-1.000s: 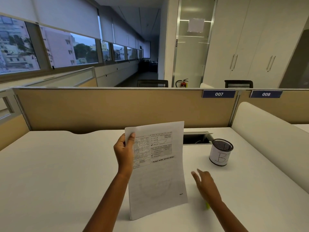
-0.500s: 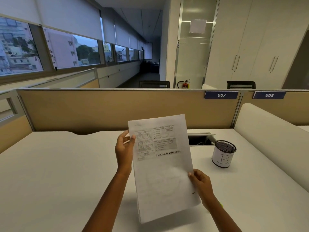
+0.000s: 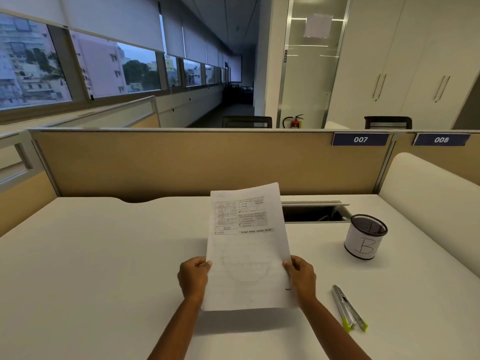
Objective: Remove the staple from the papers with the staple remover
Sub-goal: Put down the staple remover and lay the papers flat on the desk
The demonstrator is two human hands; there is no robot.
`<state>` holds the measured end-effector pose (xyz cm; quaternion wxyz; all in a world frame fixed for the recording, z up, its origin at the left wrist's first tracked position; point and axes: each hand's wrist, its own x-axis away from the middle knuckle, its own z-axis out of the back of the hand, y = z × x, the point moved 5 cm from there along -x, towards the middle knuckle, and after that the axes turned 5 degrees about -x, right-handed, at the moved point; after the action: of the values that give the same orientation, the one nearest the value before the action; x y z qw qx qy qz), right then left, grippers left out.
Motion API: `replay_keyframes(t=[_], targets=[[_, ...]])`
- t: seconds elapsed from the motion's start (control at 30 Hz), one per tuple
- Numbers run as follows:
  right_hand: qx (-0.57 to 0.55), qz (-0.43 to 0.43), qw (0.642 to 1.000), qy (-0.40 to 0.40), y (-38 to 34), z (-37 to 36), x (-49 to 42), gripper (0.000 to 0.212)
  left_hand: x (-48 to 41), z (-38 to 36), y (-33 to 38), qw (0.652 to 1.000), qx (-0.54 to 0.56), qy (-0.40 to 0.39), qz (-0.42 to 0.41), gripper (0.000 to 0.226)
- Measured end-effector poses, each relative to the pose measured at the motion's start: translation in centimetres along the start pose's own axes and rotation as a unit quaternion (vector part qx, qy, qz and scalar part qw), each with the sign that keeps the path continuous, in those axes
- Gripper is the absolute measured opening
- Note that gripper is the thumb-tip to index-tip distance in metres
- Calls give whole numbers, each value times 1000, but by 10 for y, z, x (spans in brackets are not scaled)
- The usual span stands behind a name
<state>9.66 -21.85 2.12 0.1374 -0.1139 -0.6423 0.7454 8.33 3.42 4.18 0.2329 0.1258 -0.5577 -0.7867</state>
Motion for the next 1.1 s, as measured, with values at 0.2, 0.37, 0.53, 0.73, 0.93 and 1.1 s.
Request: replay_keyframes(t=[0.2,0.37,0.53,0.73,0.93,1.1], targets=[[70,-10,996,-46,-9,-61,-22,21,-43,29,-9,998,-12,59,17,16],[129,-29,989,-73,-11,-117,-36,22,-83,49,-17,994,-63,84,24,18],[142,-41,985,-87,-12,-164,-46,23,-119,60,-31,989,-96,103,48,21],[151,-63,982,-89,-1,-202,-60,24,-162,66,-45,986,-118,105,45,22],[177,-52,978,-95,6,-227,-73,30,-196,67,-68,985,-128,104,56,23],[251,14,963,-101,3,-238,-80,36,-213,62,-69,984,-135,114,34,22]])
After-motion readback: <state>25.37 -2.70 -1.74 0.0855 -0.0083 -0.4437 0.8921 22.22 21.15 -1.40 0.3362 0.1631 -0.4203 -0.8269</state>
